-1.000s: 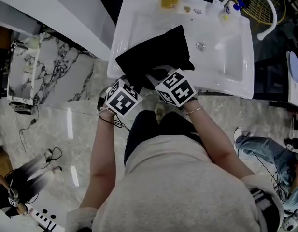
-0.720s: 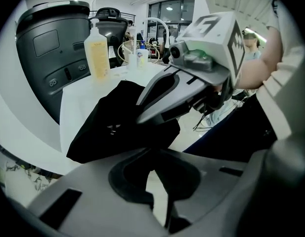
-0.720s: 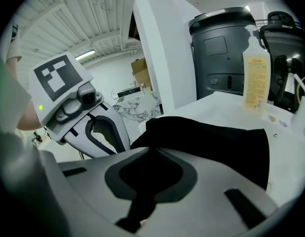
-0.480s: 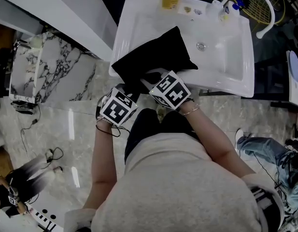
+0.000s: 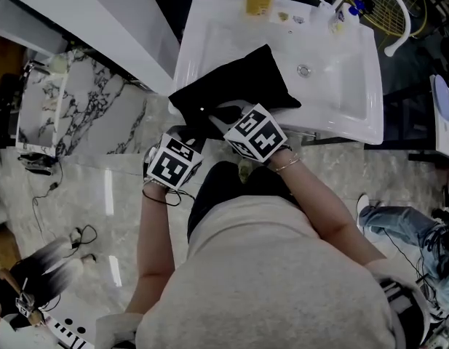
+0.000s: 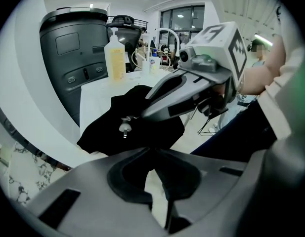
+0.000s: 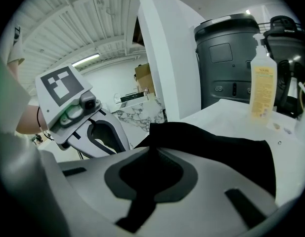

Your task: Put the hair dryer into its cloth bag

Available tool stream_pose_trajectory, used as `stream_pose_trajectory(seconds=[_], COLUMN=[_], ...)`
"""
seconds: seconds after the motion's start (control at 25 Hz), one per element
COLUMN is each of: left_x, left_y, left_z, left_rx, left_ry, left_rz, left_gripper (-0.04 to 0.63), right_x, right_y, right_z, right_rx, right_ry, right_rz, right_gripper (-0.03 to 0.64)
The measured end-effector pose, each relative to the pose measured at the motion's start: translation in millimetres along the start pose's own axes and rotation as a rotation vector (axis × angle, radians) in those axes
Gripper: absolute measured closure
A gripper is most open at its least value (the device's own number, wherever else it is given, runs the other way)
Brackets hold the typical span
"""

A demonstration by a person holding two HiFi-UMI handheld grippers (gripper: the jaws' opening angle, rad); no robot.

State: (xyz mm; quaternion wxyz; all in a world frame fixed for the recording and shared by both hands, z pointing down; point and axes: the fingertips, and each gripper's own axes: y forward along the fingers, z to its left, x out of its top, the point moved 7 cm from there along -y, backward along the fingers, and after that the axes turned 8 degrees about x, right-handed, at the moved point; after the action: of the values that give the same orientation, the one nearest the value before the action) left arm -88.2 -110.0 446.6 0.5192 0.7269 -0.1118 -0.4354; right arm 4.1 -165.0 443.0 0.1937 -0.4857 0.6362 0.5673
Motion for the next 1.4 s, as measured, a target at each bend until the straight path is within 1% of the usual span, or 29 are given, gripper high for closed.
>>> stream_pose_trajectory(seconds=[0.12,0.2,0.28,0.4,0.52,0.6,0.76,0.92,0.96,1.0,1.08,1.16,1.24,1.32,1.4], left_x=[2,1,0,0,3,7,20,28,30,31,34,35,36,38,39], left_y=[4,3,1,-6,-12,-16,-27,-36,-38,-41,-44,-49,-53,-55,-54], left_z=[5,9,14,22,30,36,45,49,50,49,47,44,41,38,35], left_rx=[0.023,0.022,0.013,-0.006,-0.033,-0.031,-0.022,-0.052,-0.065,-0.082,-0.114,-0.122,-0.135,-0.154,-0.156], left_ry=[0.030,0.014,-0.018,-0.040,-0.044,-0.047,-0.110,-0.204,-0.228,-0.249,-0.284,-0.314,-0.341,-0.353,-0.323], left_rz=[-0.030,-0.053,-0.069,-0.094,-0.124,-0.147,-0.236,-0.303,-0.319,-0.330,-0.348,-0.378,-0.412,-0.433,-0.434], left_gripper=[0.578,0.575,0.547,0.538,0.538,0.538,0.538,0.538,0.540,0.540,0.544,0.573,0.577,0.581,0.584], right_x=[1,1,1,1,2,6,16,23,25,25,25,23,22,23,26], right_y=[2,3,5,4,5,4,-6,-20,-23,-27,-34,-40,-46,-52,-59], right_z=[0,2,3,5,8,8,13,17,19,21,25,29,34,38,40], right_rx=[-0.017,-0.029,-0.047,-0.074,-0.099,-0.125,-0.170,-0.214,-0.219,-0.220,-0.220,-0.224,-0.213,-0.189,-0.173], right_ry=[0.025,0.041,0.053,0.079,0.112,0.126,0.138,0.144,0.150,0.159,0.183,0.199,0.215,0.246,0.270], right_rz=[-0.011,-0.014,-0.016,-0.022,-0.031,-0.042,-0.089,-0.135,-0.149,-0.163,-0.190,-0.217,-0.252,-0.302,-0.357], right_gripper=[0.574,0.548,0.482,0.468,0.468,0.450,0.437,0.437,0.446,0.473,0.549,0.618,0.618,0.618,0.618])
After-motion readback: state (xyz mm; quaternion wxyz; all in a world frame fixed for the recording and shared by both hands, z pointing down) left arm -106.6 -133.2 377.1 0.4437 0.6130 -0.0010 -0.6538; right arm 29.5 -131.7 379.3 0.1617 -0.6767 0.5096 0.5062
